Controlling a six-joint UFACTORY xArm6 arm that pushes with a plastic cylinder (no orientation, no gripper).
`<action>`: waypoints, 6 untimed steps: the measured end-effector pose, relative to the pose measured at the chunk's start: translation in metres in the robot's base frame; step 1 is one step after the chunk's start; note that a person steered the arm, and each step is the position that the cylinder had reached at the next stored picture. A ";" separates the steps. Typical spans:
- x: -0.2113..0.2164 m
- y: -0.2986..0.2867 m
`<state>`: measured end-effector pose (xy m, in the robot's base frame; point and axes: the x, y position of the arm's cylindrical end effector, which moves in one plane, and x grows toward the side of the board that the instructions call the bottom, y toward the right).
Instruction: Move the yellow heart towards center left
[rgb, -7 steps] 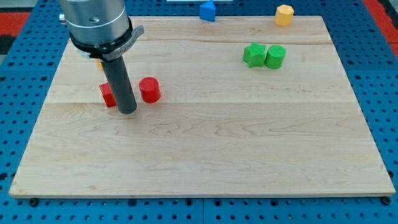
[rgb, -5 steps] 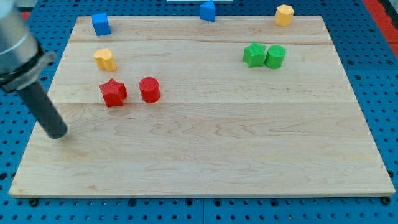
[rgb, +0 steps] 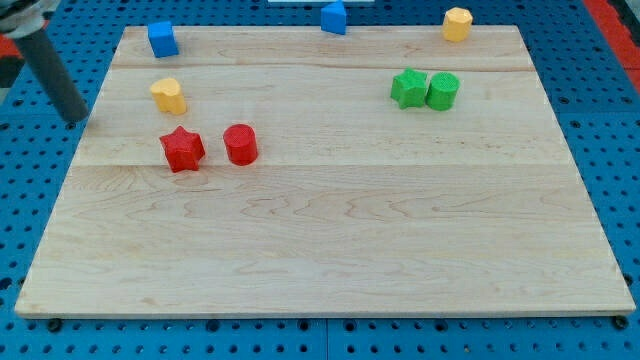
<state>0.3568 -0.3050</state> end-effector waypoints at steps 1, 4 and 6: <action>-0.010 0.007; -0.061 0.102; -0.036 0.121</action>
<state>0.3206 -0.1841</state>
